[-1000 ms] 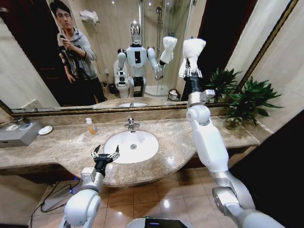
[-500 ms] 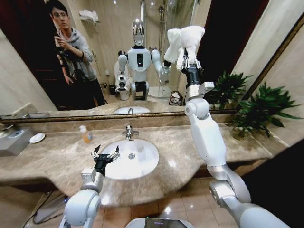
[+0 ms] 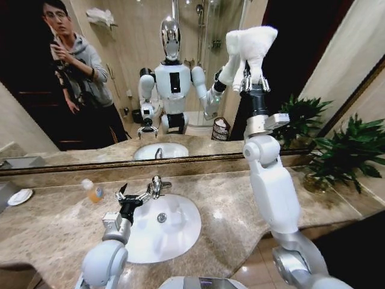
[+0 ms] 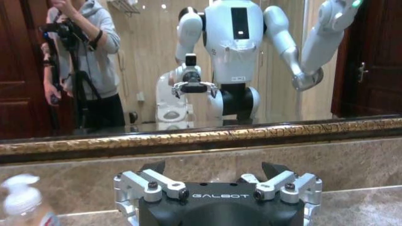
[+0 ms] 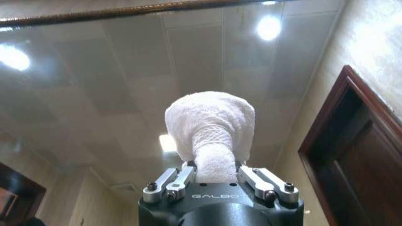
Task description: Pick up the towel from the sink counter and wipe the mirror surface.
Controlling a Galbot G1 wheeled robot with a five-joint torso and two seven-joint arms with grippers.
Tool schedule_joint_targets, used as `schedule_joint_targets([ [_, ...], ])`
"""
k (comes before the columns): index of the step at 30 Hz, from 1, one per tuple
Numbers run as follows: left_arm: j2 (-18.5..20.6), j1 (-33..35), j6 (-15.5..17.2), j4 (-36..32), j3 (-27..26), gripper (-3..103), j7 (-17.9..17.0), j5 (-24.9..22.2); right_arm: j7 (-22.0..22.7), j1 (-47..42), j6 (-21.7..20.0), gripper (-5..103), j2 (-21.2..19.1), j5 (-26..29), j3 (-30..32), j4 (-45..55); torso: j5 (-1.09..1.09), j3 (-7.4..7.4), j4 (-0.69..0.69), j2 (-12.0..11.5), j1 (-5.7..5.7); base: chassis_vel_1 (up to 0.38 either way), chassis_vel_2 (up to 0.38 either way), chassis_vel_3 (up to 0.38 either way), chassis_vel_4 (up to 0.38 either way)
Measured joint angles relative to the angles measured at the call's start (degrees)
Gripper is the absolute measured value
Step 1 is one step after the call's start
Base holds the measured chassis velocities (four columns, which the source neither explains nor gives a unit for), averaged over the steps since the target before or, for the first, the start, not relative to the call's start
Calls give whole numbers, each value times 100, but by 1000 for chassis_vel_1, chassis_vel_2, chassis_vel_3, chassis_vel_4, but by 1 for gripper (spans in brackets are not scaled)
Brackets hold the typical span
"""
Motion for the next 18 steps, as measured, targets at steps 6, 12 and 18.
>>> schedule_joint_targets([
  [6,0,-2,0,0,0,100,0,0,-210,133,220,22,15,154,-82,-279,0,2,-5,-1,7,32,-23,-23,28],
  [12,0,-3,0,0,0,100,0,0,-345,264,278,22,14,250,-224,-481,0,3,-4,-3,12,0,0,0,0],
  [18,0,-2,0,0,0,100,0,0,-347,241,278,22,10,253,-264,-422,0,3,-4,-3,8,0,0,0,0],
])
